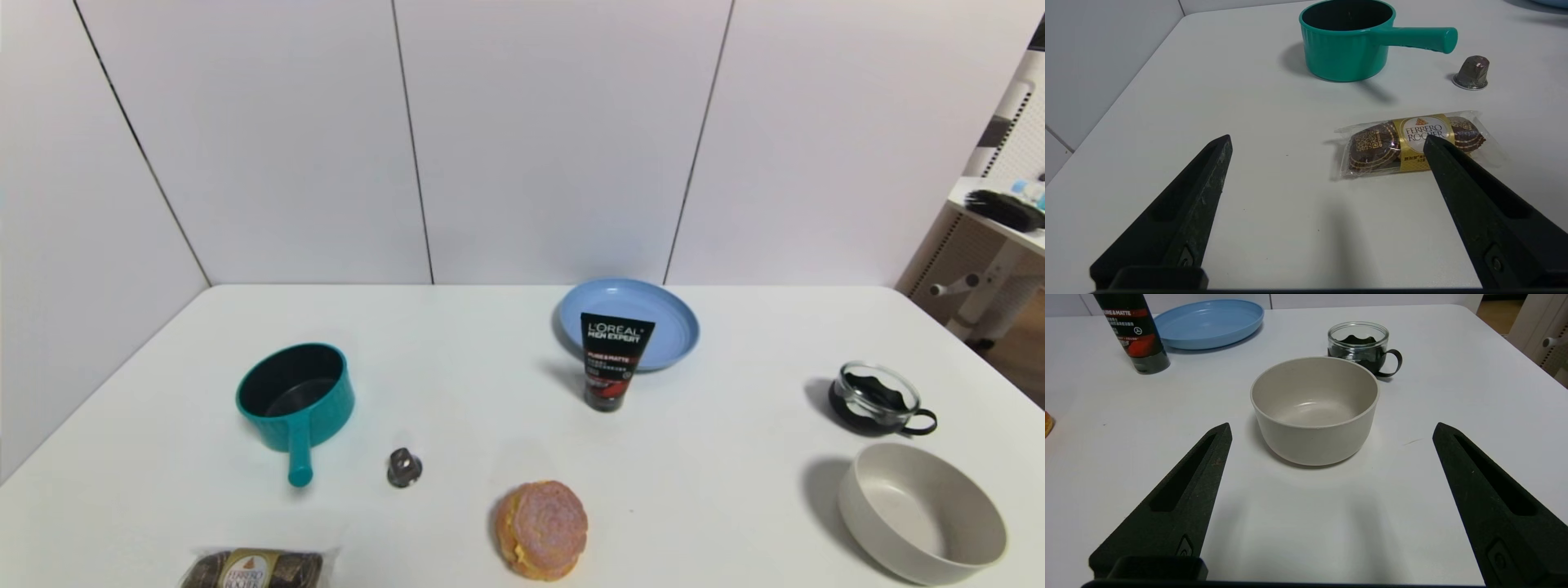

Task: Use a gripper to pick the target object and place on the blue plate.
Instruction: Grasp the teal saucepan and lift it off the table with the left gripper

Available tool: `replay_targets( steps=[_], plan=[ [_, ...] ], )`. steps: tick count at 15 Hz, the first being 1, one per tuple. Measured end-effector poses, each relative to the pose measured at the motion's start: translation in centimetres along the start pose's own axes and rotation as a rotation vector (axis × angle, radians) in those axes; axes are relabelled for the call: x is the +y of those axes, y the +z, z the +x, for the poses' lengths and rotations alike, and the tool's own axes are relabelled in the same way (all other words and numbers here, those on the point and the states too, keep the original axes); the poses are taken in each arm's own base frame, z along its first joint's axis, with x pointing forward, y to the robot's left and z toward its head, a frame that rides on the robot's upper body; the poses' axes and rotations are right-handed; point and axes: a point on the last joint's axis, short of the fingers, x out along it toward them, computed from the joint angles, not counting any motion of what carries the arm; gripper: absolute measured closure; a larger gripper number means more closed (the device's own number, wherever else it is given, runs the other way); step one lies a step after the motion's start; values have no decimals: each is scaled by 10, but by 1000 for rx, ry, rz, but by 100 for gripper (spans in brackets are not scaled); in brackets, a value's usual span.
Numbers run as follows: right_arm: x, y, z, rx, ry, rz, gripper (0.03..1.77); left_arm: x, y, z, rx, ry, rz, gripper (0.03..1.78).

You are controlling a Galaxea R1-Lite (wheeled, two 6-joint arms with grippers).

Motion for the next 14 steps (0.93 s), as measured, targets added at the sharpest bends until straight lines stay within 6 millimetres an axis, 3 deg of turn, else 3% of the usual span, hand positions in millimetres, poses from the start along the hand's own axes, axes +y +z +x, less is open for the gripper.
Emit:
replay_targets(
  steps=[14],
  plan=[
    [0,0,0,0,0,1,10,0,0,0,0,10,-37,12]
  ],
)
